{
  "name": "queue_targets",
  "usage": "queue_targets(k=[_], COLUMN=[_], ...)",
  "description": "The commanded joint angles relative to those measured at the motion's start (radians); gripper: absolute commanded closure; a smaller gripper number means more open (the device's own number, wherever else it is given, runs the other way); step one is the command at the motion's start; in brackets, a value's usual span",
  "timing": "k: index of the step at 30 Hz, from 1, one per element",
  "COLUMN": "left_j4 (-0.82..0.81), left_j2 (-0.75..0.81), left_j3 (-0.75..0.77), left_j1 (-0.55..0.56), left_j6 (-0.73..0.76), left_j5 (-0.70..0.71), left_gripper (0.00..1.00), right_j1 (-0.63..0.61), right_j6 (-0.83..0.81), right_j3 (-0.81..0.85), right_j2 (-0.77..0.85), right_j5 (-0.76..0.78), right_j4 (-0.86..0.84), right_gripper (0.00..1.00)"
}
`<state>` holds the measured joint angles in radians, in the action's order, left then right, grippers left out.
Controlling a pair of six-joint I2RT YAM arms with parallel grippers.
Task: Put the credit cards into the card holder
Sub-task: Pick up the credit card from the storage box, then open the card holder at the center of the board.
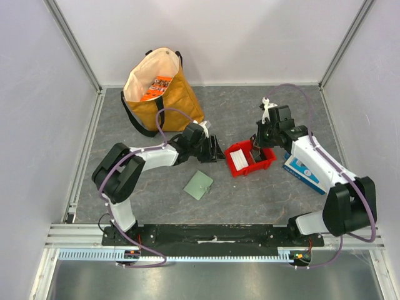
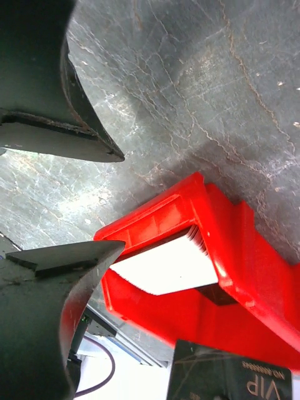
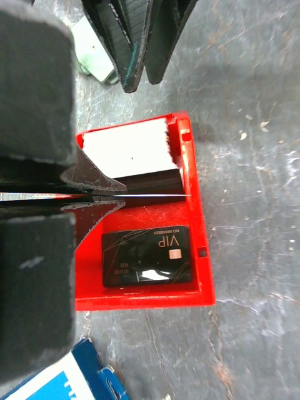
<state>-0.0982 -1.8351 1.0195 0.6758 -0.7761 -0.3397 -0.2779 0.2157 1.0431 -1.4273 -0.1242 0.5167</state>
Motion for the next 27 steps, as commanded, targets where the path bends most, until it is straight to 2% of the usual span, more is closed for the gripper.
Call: queue_targets(k=[1,3,5,8,13,16,20,23,25,27], left_j4=[-0.009,-0.002,0.029,0.092,0.282,0.354,0.443,0.463,0.471,0.459], left_j2=[0.12,0.178,0.25,0.37,0.606,0.752,0.867,0.887,0.876,0.86], left_j3=[-0.041,-0.07,-0.097,-0.137,-0.245,-0.329,-0.424,-0.456,-0.458,-0.457], left_j1=[0.002,0.001,0.001,-0.001,-0.019,-0.082,-0.195,-0.252,-0.259,-0.259], left_j6=[0.044,0.047,0.06,0.084,0.075,0.069,0.08,0.093,0.103,0.126], left_j5=[0.07,0.108,0.168,0.276,0.487,0.521,0.504,0.438,0.417,0.371], left_gripper=[0.35,0.26,0.12,0.05,0.04,0.03,0.01,0.01,0.06,0.16], right_j1=[-0.006,-0.021,-0.055,-0.142,-0.309,-0.436,-0.634,-0.716,-0.73,-0.733], right_j6=[0.013,0.046,0.098,0.19,0.437,0.582,0.729,0.815,0.847,0.852], right_j3=[0.049,0.044,0.031,0.0,-0.122,-0.184,-0.177,-0.166,-0.143,-0.124], right_j2=[0.085,0.122,0.16,0.202,0.251,0.236,0.111,0.022,-0.04,-0.09], right_j5=[0.034,0.012,0.0,0.012,0.118,0.251,0.369,0.402,0.408,0.406], right_j4=[0.02,0.01,-0.015,-0.069,-0.228,-0.32,-0.359,-0.411,-0.403,-0.388], right_gripper=[1.0,1.0,1.0,1.0,1.0,1.0,1.0,1.0,1.0,1.0])
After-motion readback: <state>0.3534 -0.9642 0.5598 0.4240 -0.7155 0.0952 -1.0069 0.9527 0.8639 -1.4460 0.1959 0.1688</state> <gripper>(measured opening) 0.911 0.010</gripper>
